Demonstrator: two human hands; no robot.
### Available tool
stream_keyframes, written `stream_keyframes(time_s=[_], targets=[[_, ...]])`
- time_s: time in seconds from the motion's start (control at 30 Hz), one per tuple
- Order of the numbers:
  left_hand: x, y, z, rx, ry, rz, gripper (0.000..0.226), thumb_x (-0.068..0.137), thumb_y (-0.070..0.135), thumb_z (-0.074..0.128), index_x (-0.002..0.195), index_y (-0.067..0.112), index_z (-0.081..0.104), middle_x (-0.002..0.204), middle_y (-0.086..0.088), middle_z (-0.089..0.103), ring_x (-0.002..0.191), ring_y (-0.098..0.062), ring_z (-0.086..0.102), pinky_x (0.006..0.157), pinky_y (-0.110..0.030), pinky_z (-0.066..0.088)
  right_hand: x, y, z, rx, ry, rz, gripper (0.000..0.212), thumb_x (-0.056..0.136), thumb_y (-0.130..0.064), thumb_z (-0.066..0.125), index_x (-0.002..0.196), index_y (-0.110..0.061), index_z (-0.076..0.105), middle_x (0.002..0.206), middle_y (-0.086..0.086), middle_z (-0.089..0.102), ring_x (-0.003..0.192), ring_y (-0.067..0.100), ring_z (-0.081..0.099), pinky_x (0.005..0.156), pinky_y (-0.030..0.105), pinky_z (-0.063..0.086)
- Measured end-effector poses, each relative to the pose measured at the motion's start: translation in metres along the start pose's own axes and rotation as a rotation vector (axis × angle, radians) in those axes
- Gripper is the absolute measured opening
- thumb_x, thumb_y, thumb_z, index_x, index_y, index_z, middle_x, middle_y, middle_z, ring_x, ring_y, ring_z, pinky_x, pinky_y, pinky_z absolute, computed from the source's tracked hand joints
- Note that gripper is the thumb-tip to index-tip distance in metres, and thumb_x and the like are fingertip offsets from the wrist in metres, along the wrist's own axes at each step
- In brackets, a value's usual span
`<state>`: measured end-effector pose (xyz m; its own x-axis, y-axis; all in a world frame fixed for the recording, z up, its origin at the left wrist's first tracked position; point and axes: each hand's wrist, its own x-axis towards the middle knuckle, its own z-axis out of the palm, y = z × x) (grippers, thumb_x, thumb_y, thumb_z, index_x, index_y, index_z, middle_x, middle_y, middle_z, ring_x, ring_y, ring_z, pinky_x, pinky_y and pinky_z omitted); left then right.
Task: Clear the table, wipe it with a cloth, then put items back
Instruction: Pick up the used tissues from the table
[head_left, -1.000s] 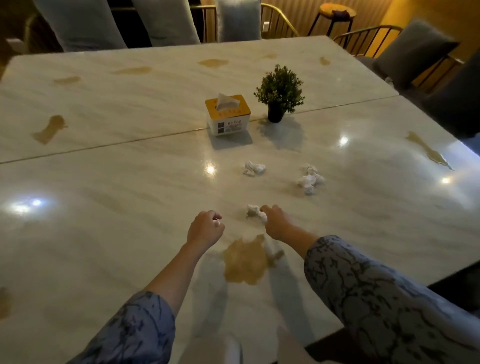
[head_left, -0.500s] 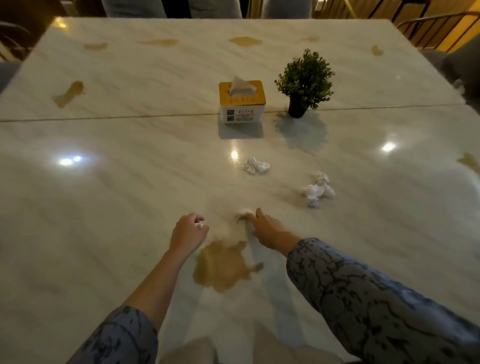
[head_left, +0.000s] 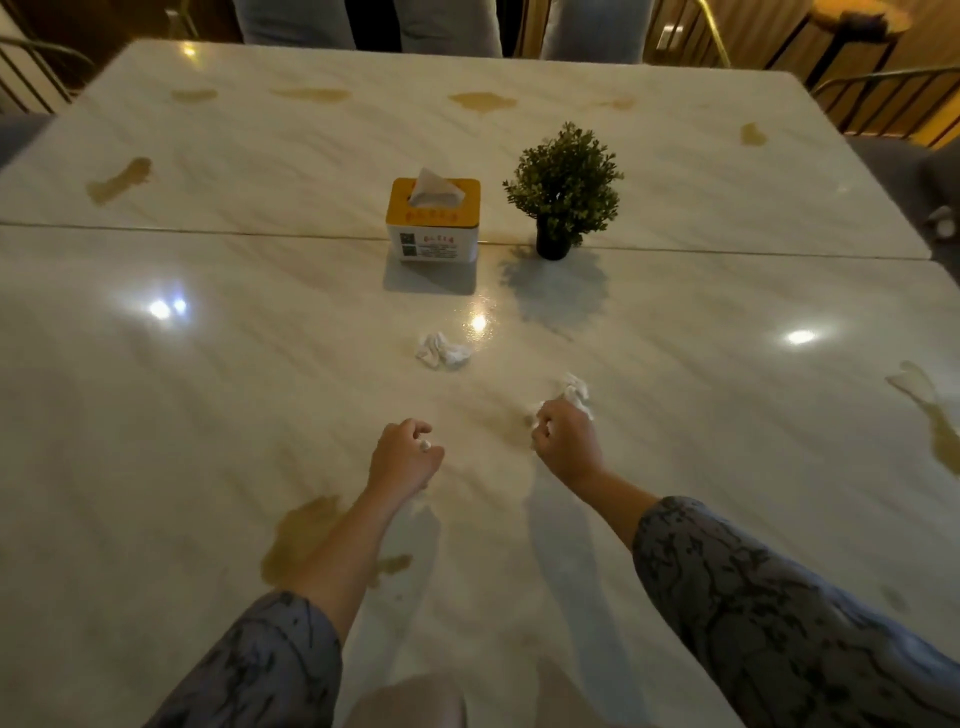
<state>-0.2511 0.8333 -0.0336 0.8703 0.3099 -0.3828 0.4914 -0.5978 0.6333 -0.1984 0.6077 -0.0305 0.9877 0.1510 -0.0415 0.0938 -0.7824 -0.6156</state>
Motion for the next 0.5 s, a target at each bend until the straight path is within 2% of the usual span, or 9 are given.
stream_keyframes(time_s=[0.07,0.2,0.33,0.43,0.5], targets=[[0.008,0.018,0.007,0.054,-0.007,0.001,0.036,0.078,0.021,0.061,0.114,0.022,0.059,0.12,-0.003,0.046,0.073,-0.023,0.066,0.076,-0.031,0.054,0.013,0.006,-0.014,0.083,0.079,0.035,0.018,0.078,0.003,0.053,0.073,-0.013,0.047,0.077,0.0,0.048,0.068,0.017,0.045,0.061,0.027,0.033],[0.031,0.05,0.021,0.132,0.023,0.023,0.042,0.08,0.018,0.063,0.121,0.022,0.056,0.13,-0.004,0.04,0.09,-0.024,0.063,0.076,-0.028,0.046,0.036,0.022,-0.028,0.122,0.096,0.132,0.025,0.084,-0.002,0.053,0.105,-0.015,0.059,0.106,0.0,0.059,0.089,0.019,0.058,0.072,0.028,0.044],[0.057,0.073,0.036,0.213,0.055,0.09,0.047,0.082,0.017,0.064,0.126,0.023,0.051,0.142,-0.006,0.035,0.107,-0.027,0.058,0.078,-0.03,0.043,0.047,0.036,-0.024,0.012,-0.11,0.063,0.033,0.088,-0.007,0.051,0.116,-0.023,0.06,0.124,0.0,0.061,0.114,0.02,0.057,0.092,0.033,0.048],[0.079,0.084,0.043,0.322,0.085,0.128,0.052,0.088,0.016,0.061,0.135,0.027,0.043,0.16,-0.005,0.009,0.136,-0.028,0.035,0.09,-0.037,0.044,0.041,0.042,-0.012,-0.082,-0.258,-0.102,0.032,0.093,-0.018,0.058,0.124,-0.027,0.058,0.134,-0.005,0.057,0.126,0.015,0.049,0.103,0.031,0.041],[0.097,0.086,0.042,0.366,0.092,0.107,0.051,0.091,0.016,0.057,0.138,0.027,0.039,0.163,-0.002,-0.006,0.146,-0.026,0.018,0.095,-0.039,0.045,0.036,0.047,-0.002,-0.082,-0.324,-0.185,0.037,0.094,-0.024,0.059,0.131,-0.025,0.054,0.136,-0.004,0.055,0.129,0.016,0.046,0.106,0.031,0.039]])
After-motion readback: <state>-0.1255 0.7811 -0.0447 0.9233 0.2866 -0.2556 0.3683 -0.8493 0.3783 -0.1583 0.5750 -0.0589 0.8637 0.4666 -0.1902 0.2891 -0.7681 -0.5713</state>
